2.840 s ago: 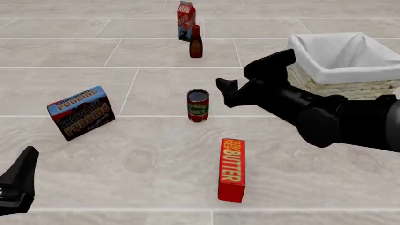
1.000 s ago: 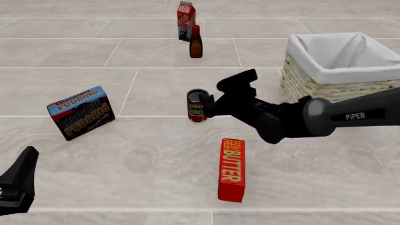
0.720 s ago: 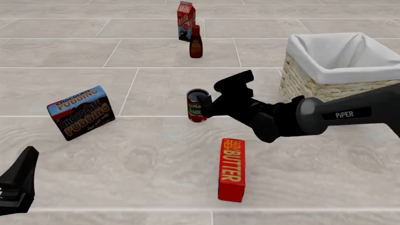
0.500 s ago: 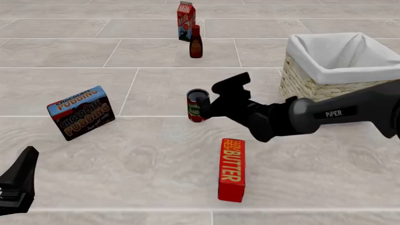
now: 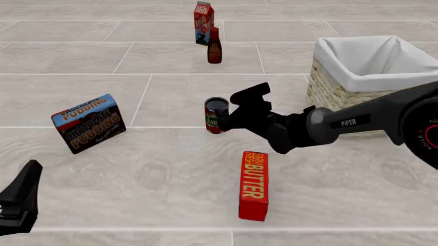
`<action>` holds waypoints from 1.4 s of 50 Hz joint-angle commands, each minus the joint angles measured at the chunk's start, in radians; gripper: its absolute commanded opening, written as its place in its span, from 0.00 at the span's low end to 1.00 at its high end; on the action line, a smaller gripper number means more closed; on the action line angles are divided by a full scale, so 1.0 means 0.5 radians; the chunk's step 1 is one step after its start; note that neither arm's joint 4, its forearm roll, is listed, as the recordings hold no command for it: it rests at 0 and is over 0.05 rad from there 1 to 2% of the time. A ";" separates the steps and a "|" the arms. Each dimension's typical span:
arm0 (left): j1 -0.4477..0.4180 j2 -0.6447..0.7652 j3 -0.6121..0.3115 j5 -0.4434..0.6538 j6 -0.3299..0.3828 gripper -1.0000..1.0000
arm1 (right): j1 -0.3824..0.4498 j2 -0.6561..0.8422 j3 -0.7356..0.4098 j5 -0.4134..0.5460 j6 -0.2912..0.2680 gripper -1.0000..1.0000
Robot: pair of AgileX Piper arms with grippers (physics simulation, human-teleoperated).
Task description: Pick the tomato sauce and place it in the basket.
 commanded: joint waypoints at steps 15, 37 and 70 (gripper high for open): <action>0.000 0.000 0.000 0.000 0.000 1.00 | 0.037 0.098 -0.082 0.023 0.010 1.00; 0.000 0.000 0.000 0.000 0.000 1.00 | 0.046 0.147 -0.136 0.043 -0.002 1.00; 0.000 0.000 0.000 0.000 0.000 1.00 | 0.025 0.259 -0.204 0.058 0.002 1.00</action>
